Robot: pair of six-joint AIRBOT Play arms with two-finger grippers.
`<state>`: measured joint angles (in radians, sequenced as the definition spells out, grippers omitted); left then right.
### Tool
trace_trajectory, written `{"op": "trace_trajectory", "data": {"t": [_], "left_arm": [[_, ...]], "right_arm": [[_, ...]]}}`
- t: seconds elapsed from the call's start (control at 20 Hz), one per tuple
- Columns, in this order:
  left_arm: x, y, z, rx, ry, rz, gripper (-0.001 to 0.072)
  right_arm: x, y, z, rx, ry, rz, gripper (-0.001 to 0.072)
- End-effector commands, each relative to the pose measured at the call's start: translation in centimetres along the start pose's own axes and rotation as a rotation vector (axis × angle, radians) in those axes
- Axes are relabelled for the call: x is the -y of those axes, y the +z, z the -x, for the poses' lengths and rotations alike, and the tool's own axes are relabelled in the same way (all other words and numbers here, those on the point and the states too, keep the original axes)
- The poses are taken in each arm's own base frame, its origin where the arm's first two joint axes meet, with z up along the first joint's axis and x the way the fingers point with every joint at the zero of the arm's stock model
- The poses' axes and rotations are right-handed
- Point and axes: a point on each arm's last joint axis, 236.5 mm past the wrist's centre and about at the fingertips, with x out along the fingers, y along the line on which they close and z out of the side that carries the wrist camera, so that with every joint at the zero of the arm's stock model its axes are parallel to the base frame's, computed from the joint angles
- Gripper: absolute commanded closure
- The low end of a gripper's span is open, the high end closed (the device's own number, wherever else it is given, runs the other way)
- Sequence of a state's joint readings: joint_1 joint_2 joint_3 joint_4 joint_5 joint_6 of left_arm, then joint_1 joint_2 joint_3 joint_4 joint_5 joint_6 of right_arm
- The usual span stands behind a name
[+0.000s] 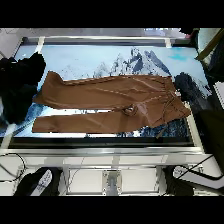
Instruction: Fold the clothes and pants, and hang the long-sleeved shirts on hangers.
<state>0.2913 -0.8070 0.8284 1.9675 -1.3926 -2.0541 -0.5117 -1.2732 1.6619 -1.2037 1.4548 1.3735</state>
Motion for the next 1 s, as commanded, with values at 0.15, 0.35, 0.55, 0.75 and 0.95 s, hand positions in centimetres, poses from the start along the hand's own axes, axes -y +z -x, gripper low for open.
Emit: {"op": "trace_trajectory", "data": {"t": [0.15, 0.35, 0.55, 0.75, 0.95], "left_arm": [[-0.9, -5.0, -5.1, -0.123, -0.231, 0.25, 0.0001], [-0.1, -5.4, -7.6, -0.244, -0.37, 0.361, 0.0001], [4.0, -5.5, -9.2, -0.354, -0.582, 0.351, 0.0001], [7.9, -2.4, -8.9, -0.295, -0.796, 0.39, 0.0002], [7.7, -0.2, -9.4, -0.214, -0.795, 0.453, 0.0002]], "right_arm": [[-5.0, -3.2, 3.4, -0.02, 0.088, 0.078, 0.0276], [-6.2, -3.4, 4.4, -0.007, 0.123, 0.056, 0.0276], [-6.6, -3.4, 4.9, 0.003, 0.134, 0.058, 0.0276], [-6.7, -3.5, 5.0, 0.001, 0.136, 0.045, 0.0276], [-6.7, -3.4, 4.9, 0.001, 0.136, 0.046, 0.0276]]}}
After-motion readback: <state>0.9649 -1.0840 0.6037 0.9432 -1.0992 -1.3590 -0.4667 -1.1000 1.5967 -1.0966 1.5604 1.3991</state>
